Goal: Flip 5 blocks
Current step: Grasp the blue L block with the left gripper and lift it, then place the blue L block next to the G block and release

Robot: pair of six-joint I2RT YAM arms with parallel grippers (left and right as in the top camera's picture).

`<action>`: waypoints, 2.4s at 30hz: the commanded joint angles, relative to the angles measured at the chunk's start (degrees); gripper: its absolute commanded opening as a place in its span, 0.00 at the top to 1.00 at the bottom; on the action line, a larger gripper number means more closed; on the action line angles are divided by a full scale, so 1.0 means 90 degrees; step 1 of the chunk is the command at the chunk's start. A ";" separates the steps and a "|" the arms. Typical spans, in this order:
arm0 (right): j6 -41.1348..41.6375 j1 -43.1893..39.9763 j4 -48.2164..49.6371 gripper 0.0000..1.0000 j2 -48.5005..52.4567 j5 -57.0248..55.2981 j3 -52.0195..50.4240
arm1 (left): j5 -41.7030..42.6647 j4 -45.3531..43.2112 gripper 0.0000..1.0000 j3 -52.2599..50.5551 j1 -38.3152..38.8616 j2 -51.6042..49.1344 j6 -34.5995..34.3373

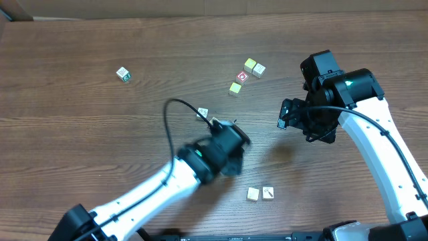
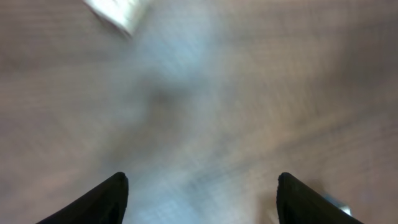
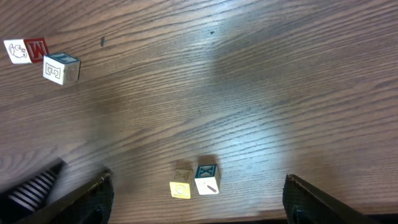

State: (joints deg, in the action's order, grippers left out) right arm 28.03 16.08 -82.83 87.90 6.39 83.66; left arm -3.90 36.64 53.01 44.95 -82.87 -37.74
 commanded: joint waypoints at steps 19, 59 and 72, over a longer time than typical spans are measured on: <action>-0.0053 -0.0007 -0.0058 0.12 -0.0206 -0.0029 0.0168 | 0.1552 0.0265 0.43 0.2470 -0.2033 -0.2929 0.4556; -0.0143 -0.0010 -0.0068 0.12 -0.0206 -0.0182 0.0168 | 0.1219 0.2438 0.96 0.2914 -0.1819 -0.1132 0.2475; -0.0168 -0.0007 -0.0073 0.12 -0.0206 -0.0177 0.0168 | 0.1829 0.0321 0.96 -0.0692 0.0357 0.0376 0.0134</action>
State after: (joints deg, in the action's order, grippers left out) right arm 26.94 16.08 -83.59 87.68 5.50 83.68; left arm 9.32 43.79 50.46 44.01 -80.40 -28.47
